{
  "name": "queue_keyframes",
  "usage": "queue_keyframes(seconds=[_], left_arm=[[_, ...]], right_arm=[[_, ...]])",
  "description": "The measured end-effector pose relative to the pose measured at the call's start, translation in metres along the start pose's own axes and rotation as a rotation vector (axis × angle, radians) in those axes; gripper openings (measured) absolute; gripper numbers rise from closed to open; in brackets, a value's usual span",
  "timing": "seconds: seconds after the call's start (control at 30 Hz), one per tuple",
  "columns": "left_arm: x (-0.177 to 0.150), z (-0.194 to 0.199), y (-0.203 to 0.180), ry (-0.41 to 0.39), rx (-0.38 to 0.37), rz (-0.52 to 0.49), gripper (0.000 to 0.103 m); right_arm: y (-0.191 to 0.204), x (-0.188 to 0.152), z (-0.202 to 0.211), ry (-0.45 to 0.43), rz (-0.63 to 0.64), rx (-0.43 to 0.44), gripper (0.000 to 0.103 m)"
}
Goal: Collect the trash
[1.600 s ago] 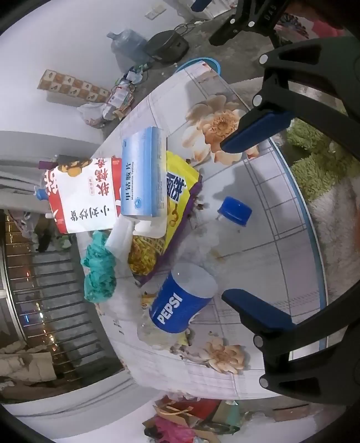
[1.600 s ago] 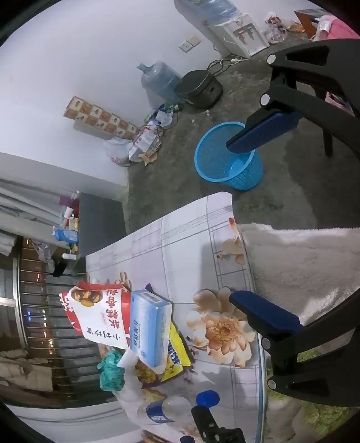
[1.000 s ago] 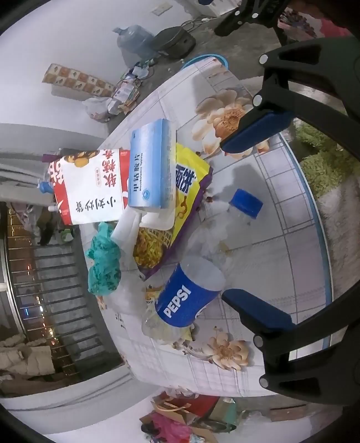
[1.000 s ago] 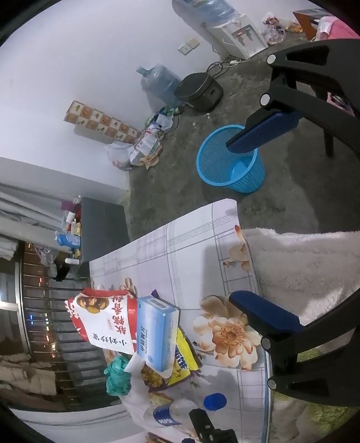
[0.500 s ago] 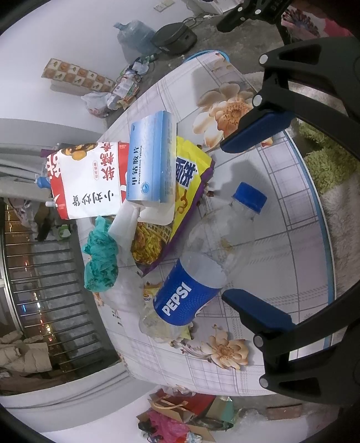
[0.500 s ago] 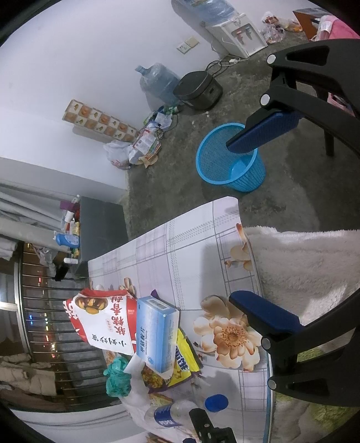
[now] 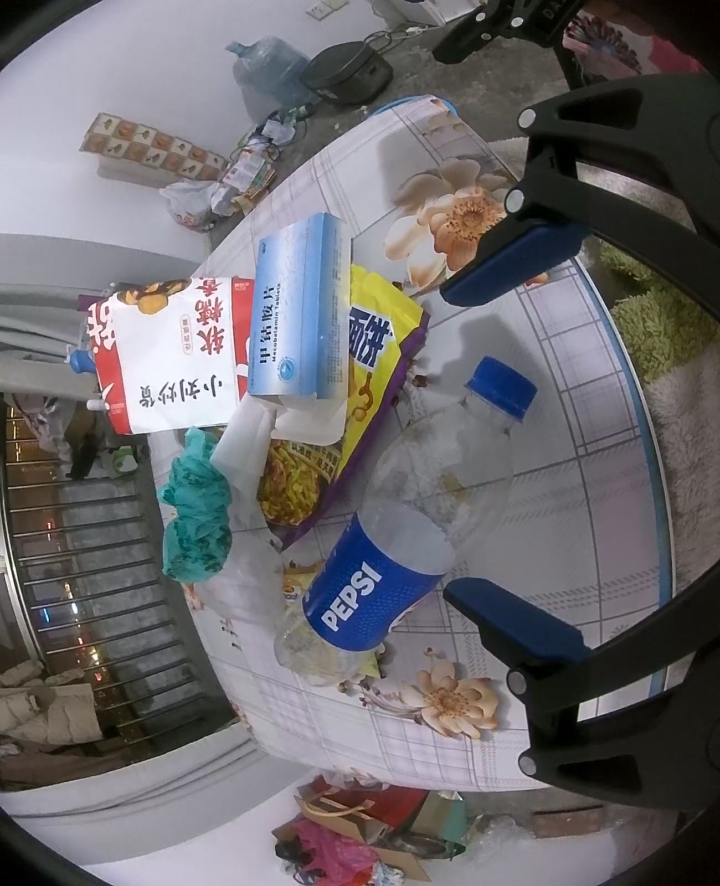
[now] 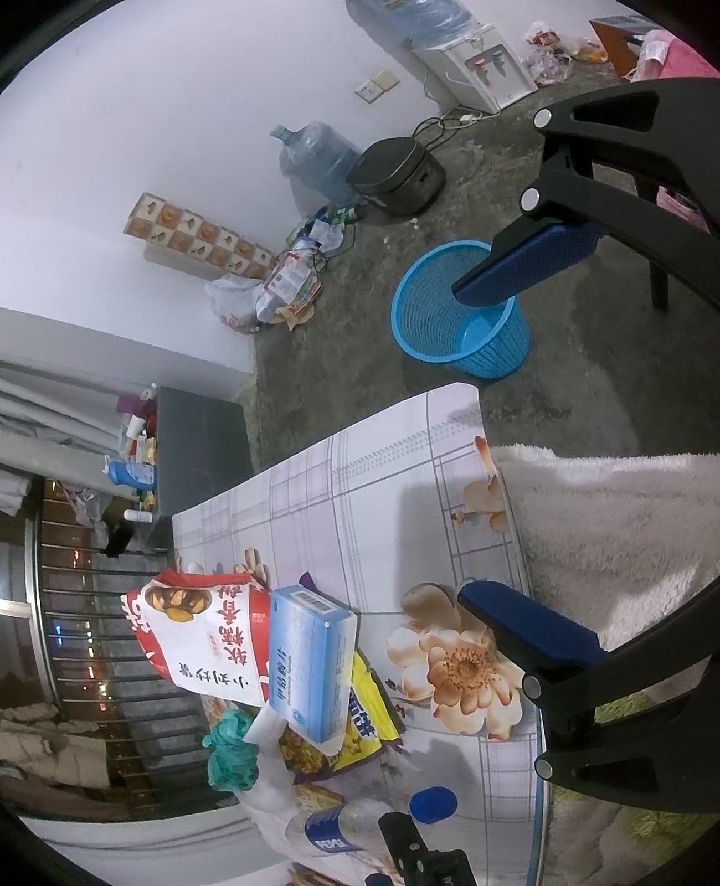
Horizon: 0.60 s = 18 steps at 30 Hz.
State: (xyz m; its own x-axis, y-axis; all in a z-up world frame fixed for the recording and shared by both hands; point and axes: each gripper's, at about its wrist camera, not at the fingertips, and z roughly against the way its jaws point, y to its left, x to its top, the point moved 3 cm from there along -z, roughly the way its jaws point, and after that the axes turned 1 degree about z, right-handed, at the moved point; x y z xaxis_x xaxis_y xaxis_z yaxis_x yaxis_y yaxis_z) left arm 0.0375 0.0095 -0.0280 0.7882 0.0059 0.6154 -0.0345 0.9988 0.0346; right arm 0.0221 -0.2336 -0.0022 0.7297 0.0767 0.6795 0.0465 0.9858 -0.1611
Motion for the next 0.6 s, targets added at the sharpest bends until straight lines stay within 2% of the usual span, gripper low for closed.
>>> queue_keyframes(seconds=[0.6], left_arm=[[-0.0009, -0.0012, 0.0008, 0.003, 0.0, 0.001, 0.094]], right_arm=[[0.0046, 0.0003, -0.0012, 0.0, 0.001, 0.004, 0.097]])
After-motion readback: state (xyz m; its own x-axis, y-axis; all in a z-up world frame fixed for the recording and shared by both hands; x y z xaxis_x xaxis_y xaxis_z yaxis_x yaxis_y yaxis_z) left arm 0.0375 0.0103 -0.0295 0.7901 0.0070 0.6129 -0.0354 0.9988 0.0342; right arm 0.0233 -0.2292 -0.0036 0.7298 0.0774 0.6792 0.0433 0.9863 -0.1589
